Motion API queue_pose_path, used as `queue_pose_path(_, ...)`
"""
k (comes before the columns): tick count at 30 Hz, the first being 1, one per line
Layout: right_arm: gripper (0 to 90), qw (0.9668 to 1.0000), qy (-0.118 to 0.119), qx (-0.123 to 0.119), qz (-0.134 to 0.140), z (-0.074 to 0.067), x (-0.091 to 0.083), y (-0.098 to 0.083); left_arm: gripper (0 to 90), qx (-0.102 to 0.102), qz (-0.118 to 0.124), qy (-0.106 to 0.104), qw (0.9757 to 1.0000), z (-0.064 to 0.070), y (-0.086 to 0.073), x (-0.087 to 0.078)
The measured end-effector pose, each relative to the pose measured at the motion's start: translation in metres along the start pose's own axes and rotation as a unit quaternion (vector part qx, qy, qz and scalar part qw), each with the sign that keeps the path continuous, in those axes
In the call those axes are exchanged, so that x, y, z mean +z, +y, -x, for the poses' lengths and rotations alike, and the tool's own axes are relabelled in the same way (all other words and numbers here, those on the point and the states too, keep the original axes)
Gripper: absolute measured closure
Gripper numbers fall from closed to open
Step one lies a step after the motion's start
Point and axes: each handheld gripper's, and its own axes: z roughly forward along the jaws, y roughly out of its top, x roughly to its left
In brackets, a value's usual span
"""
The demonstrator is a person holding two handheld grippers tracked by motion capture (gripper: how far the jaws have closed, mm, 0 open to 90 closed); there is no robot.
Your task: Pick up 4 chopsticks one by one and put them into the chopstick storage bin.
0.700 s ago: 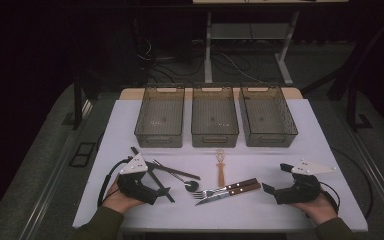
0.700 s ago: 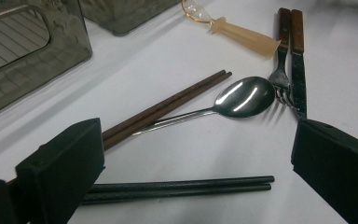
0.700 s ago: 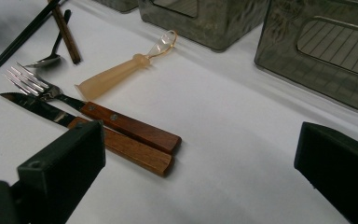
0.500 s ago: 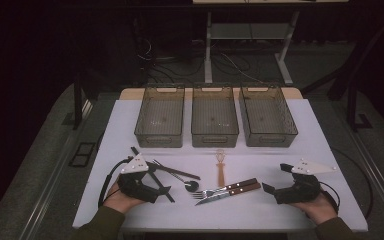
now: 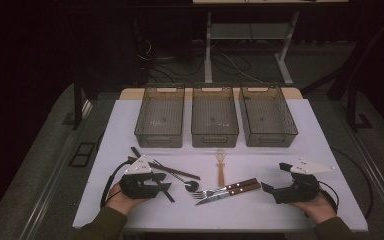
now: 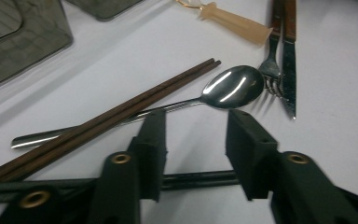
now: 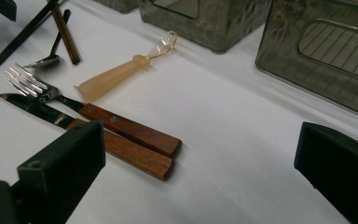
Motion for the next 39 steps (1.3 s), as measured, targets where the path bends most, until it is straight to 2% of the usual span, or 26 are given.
queue_pose_path(7,1.6,1.0,-0.003,0.006,0.001,0.003,0.0,0.0,86.3,-0.001,-0.027,-0.021,0.9994,-0.001,0.001,0.007)
queue_pose_path(9,1.6,1.0,-0.003,0.005,0.0,0.003,0.0,-0.001,89.6,0.003,-0.037,-0.024,0.999,0.0,0.001,0.009)
queue_pose_path(10,1.6,1.0,-0.003,0.004,0.0,0.002,0.0,-0.001,89.7,0.008,-0.04,-0.026,0.9988,0.0,0.001,0.01)
queue_pose_path(11,1.6,1.0,-0.002,0.005,0.0,0.002,0.0,-0.001,89.8,0.004,-0.042,-0.025,0.9988,0.001,0.001,0.011)
queue_pose_path(25,1.6,1.0,-0.007,0.007,-0.001,0.003,-0.001,-0.001,89.9,0.016,-0.089,-0.034,0.9953,0.003,0.002,0.024)
queue_pose_path(30,1.6,1.0,-0.007,0.005,0.0,0.003,-0.001,-0.001,89.9,0.017,-0.099,-0.038,0.9942,0.003,0.001,0.025)
queue_pose_path(39,1.6,0.9999,-0.009,0.007,-0.002,0.003,-0.002,-0.002,89.9,0.007,-0.102,-0.05,0.9935,0.003,0.0,0.023)
